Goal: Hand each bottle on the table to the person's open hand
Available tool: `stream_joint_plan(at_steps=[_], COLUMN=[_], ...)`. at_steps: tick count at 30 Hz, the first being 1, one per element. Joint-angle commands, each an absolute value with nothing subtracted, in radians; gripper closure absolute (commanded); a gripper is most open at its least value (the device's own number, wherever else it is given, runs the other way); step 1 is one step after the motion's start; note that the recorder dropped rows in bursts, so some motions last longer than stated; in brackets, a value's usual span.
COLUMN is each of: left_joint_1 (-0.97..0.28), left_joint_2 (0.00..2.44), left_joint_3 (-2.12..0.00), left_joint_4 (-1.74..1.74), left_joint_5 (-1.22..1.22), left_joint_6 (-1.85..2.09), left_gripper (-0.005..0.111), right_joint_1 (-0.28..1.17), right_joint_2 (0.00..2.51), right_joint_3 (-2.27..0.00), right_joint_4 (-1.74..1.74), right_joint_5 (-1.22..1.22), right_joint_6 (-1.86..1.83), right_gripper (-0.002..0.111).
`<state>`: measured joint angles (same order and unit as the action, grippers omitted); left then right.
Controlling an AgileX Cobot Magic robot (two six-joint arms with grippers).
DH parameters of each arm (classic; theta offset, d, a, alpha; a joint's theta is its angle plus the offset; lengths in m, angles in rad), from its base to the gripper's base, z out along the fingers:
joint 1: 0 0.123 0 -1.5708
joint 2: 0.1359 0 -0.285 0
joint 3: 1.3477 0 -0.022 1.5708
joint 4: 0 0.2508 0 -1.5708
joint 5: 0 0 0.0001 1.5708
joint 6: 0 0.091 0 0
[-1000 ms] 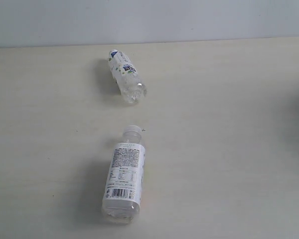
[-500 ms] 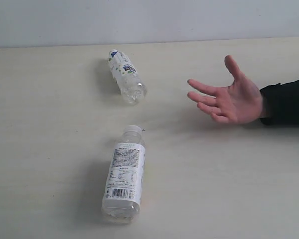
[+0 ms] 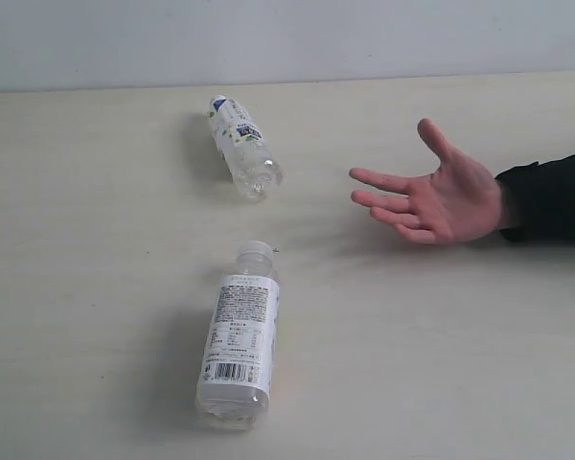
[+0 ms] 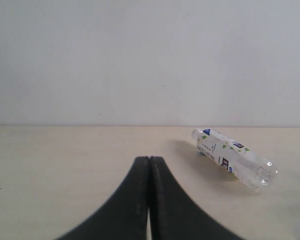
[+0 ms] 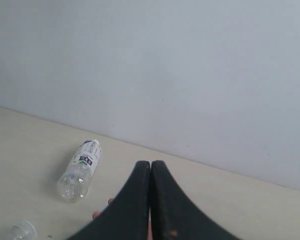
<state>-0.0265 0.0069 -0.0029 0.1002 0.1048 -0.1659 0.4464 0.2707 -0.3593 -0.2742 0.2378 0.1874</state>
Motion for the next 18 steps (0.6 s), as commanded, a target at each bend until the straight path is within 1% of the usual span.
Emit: stream_joint_plan(at_steps=[1,4,6,10,14,18], left_joint_1=[-0.031,-0.031,-0.031,-0.031,-0.031,-0.031], left_joint_2=[0.0,0.0,0.0,0.0,0.0,0.0], left_joint_3=[0.0,0.0,0.0,0.0,0.0,0.0], left_joint_4=[0.094,0.094,0.094,0.094,0.094,0.094], left_joint_5=[0.103,0.103,0.103,0.103,0.103,0.103], left_joint_6=[-0.16,-0.16,-0.16,-0.16,-0.16,-0.16], left_gripper=[0.107,0.107,0.107,0.107,0.107,0.107], right_joint_1=[0.443,0.443,0.443,0.443,0.443,0.443], right_joint_2=[0.166,0.07,0.0,0.0,0.0,0.15], right_joint_3=[-0.356,-0.356,-0.356,-0.356,-0.356,-0.378], right_joint_4=[-0.269,-0.269,-0.269,-0.348,-0.348,-0.316], right_joint_5=[0.205,0.169,0.222,0.252,0.259,0.288], right_joint_6=[0.184,0.184,0.184,0.184,0.184,0.241], right_gripper=[0.108,0.108,0.108,0.108,0.108,0.108])
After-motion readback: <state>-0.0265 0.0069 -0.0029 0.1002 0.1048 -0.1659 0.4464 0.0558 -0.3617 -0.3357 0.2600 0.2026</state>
